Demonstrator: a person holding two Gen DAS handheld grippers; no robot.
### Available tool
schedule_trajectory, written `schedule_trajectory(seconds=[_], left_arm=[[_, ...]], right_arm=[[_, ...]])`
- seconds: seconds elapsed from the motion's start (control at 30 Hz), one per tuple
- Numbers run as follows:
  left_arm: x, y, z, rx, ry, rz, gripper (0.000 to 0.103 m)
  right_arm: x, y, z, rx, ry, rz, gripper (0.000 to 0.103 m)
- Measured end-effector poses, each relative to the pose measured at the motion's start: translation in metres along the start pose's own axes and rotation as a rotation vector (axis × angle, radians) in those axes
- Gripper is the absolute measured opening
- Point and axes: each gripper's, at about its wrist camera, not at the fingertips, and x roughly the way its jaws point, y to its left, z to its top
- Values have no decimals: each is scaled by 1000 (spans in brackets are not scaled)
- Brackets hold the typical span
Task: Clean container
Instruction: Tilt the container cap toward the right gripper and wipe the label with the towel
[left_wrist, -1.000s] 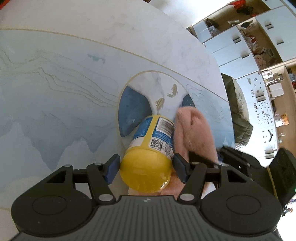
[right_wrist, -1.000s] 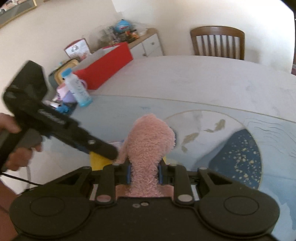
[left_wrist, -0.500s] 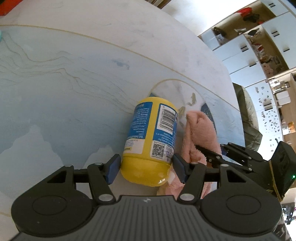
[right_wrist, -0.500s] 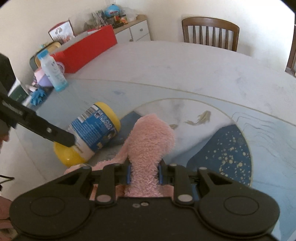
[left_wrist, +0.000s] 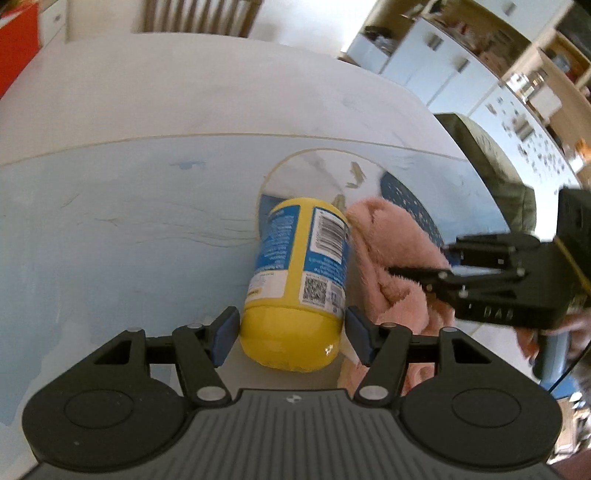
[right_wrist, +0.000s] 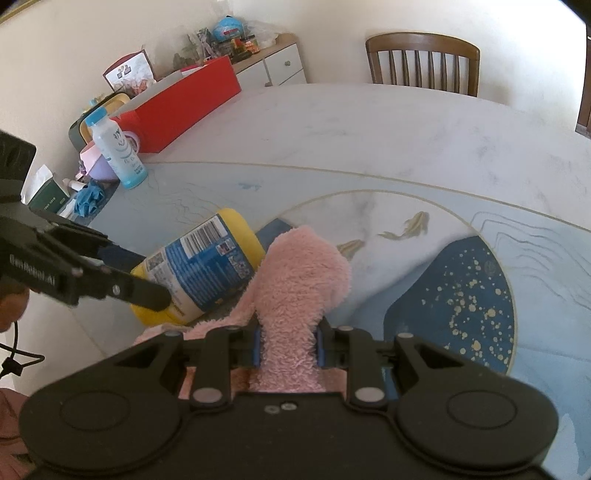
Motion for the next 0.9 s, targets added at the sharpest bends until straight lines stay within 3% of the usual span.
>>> schedule_trajectory(seconds=[0.43,0.63,0.9], left_arm=[[6,-8,-14,138,-43,9,62],[-9,-22,-10,248,-58,84,61],[-38,-39,-3,372,-107,96,61]], right_arm=[[-6,1,-8,19,-7,3,24],[-12,3,-15,41,-28,-3,24],[-26,10,-15,26,-56,-3,24]])
